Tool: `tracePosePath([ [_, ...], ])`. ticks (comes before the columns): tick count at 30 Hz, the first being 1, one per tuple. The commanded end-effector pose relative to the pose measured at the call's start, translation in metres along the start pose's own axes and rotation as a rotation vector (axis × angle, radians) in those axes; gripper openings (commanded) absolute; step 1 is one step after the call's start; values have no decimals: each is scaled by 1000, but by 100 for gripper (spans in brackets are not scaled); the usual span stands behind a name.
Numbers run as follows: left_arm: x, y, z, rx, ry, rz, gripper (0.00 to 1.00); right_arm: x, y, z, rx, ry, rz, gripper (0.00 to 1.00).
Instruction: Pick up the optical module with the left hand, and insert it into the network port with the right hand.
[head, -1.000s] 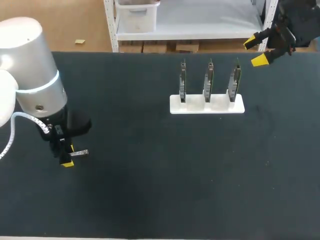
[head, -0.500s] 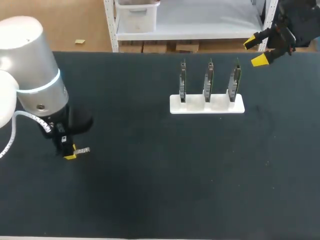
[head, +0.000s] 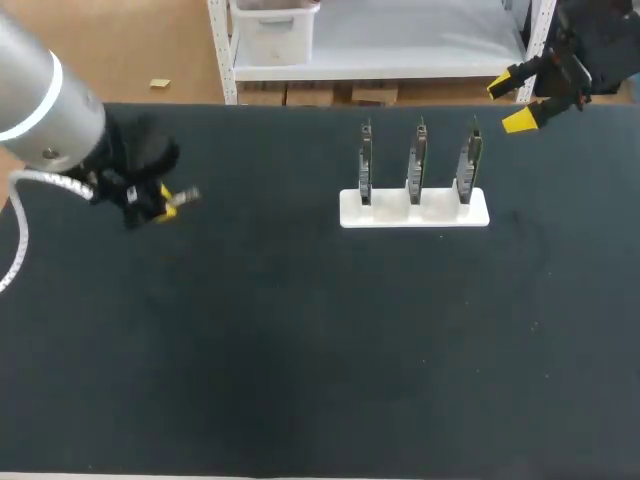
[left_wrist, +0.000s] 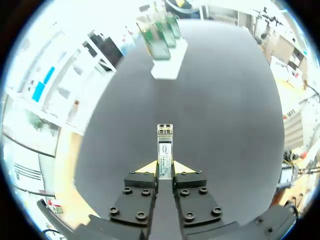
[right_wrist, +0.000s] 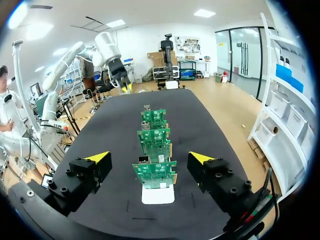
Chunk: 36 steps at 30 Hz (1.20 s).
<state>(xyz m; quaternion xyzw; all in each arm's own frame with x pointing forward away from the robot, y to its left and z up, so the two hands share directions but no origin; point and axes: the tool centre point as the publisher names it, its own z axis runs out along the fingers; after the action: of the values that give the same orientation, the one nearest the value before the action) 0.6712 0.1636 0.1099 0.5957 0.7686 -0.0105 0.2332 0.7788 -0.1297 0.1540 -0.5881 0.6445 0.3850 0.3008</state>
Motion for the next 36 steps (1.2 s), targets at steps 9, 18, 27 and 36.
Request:
tracePosePath([
  [9,-116,73,-28,-58,-577,38,0,0,-1,0,-2,-1,0,100],
  [18,-227,107,-14,52,-852,126,0,0,-1,0,-2,-1,0,100],
  [27,-324,95,2,220,-1070,182,0,0,-1,0,-2,-1,0,100],
  [36,-388,52,26,414,-1205,151,0,0,-1,0,-2,-1,0,100],
])
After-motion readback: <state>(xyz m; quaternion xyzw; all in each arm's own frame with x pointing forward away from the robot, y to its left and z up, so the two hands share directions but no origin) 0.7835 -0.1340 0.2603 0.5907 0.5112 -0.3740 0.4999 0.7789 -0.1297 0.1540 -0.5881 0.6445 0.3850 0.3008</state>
